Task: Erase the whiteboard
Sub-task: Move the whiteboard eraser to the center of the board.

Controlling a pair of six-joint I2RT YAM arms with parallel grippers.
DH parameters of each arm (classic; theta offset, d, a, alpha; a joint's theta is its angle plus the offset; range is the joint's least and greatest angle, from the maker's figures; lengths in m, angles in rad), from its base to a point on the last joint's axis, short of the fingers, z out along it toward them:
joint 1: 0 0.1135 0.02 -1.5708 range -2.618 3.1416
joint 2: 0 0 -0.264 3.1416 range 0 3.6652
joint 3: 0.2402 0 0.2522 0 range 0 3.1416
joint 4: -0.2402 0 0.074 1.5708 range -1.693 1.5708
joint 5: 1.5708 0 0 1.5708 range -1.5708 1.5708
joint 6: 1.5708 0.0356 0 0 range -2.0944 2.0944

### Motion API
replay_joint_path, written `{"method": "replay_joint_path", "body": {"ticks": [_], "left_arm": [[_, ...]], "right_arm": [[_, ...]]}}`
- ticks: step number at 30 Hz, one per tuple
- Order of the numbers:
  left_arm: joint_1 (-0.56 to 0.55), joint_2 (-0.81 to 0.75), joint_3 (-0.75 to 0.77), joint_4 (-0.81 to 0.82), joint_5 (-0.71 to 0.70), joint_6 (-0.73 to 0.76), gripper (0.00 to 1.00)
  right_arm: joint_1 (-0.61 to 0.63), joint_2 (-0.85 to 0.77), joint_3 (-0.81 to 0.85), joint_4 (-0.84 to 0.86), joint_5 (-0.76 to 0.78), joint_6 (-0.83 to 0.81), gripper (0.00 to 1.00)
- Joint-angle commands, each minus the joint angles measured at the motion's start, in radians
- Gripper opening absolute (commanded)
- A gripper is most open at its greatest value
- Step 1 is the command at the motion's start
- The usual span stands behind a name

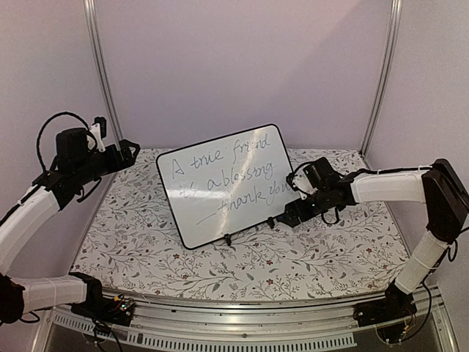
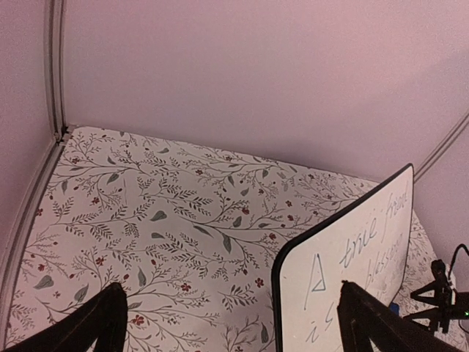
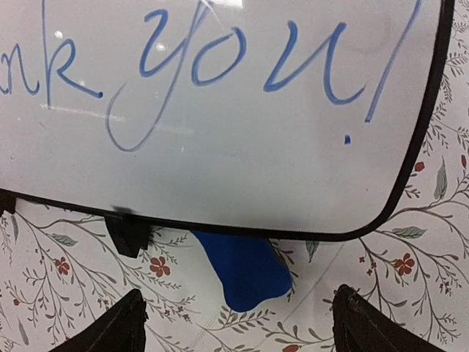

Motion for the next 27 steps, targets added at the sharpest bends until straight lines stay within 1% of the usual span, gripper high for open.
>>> {"method": "replay_joint_path", "body": {"ticks": [1,8,11,19,22,24,27], "left_arm": [[0.012,0.006,-0.014,0.013,0.004,-0.003,1.00],[0.014,0.010,-0.014,0.010,0.003,-0.003,1.00],[0.014,0.010,-0.014,0.010,0.004,-0.002,1.00],[0.015,0.013,-0.014,0.010,0.006,-0.004,1.00],[0.016,0.015,-0.014,0.009,0.006,-0.002,1.00],[0.015,0.016,-0.014,0.009,0.006,-0.003,1.00],[0.016,0.020,-0.013,0.007,0.009,-0.004,1.00]], "right_arm": [[0.001,0.104,0.083,-0.023,0.040,-0.019,0.87],[0.000,0.189,0.127,-0.024,0.040,-0.051,0.87],[0.000,0.206,0.119,-0.020,0.033,-0.068,0.82],[0.001,0.190,0.053,0.049,-0.023,-0.087,0.55],[0.001,0.174,0.033,0.061,-0.034,-0.076,0.41],[0.001,0.156,0.019,0.055,-0.035,-0.068,0.37],[0.005,0.114,-0.022,0.038,-0.019,0.005,0.29]]}}
